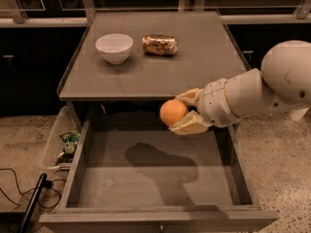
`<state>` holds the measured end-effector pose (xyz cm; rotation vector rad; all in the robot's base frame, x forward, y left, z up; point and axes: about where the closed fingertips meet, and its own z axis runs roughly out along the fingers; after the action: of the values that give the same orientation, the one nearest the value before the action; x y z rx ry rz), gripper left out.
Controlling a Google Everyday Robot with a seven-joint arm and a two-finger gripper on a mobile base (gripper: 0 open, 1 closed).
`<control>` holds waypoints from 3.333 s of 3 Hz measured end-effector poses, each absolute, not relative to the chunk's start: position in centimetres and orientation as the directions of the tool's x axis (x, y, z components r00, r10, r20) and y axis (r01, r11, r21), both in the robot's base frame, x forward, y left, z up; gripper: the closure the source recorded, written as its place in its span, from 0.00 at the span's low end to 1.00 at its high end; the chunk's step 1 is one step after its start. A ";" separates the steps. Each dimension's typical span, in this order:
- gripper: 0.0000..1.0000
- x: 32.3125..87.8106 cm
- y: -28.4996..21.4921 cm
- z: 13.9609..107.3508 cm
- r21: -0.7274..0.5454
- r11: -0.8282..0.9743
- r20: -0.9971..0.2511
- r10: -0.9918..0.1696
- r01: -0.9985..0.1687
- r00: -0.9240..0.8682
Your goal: Pick orange from top drawer and place on counter
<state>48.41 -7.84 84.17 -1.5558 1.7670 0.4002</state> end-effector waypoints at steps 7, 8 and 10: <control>1.00 69.8 -20.2 94.4 -0.434 0.331 -0.711 -0.697 -0.838 0.093; 1.00 72.2 -20.8 92.7 -0.431 0.367 -0.671 -0.741 -0.824 0.021; 1.00 72.8 -19.9 86.7 -0.354 0.372 -0.612 -0.786 -0.858 -0.088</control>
Offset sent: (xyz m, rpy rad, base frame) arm 0.0360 -0.0429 0.0511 0.0114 -0.1364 -0.1002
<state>72.78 -19.95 86.71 -1.4261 1.8801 0.1206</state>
